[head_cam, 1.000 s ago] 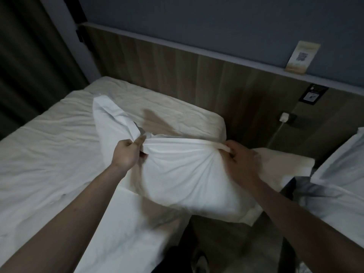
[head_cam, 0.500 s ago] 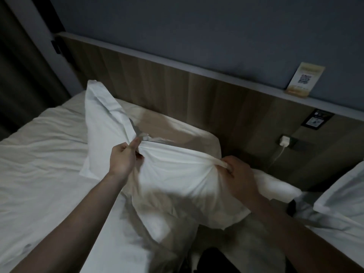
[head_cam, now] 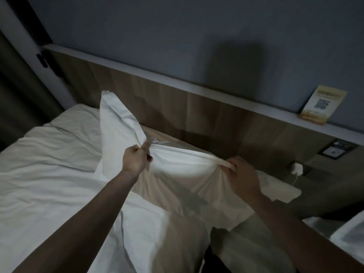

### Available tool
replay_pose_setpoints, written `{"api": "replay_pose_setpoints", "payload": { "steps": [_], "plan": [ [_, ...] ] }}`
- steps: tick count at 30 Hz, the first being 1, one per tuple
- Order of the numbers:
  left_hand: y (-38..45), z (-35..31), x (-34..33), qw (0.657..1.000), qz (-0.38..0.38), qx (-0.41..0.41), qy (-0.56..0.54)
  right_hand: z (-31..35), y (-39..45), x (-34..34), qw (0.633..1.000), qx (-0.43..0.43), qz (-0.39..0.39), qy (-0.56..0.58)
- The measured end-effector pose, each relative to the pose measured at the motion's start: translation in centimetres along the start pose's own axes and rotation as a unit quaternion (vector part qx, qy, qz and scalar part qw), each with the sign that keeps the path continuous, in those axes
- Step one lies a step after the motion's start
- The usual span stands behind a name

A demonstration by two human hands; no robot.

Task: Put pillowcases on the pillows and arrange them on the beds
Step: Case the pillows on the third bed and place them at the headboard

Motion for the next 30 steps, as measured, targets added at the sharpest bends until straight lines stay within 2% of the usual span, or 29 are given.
{"api": "replay_pose_setpoints", "payload": {
  "steps": [11,17,23,30],
  "plan": [
    [11.7,-3.7,-10.3,0.997,0.004,0.044,0.056,-9.5,10.9,-4.2,0.998,-0.034,0.053,0.009],
    [16.5,-6.0,-15.2,0.996,0.016,0.083,0.03,-13.6,16.1,-5.7,0.995,-0.063,0.068,0.021],
    [21.5,-6.7,-19.6,0.99,-0.002,0.143,-0.004,-16.0,19.7,-7.6,0.988,-0.11,0.092,0.051],
    [25.5,-4.9,-23.9,0.981,0.036,0.17,0.081,-19.6,20.3,-10.0,0.969,-0.191,0.152,0.041]
  ]
}}
Point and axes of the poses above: each hand's wrist, its own y-axis towards the middle knuckle, its own x-axis out of the back of the hand, z = x × y, the point moved 1 cm from there along y, towards the middle knuckle, and after that the axes turned 11 degrees about x, right-handed, at the moved point
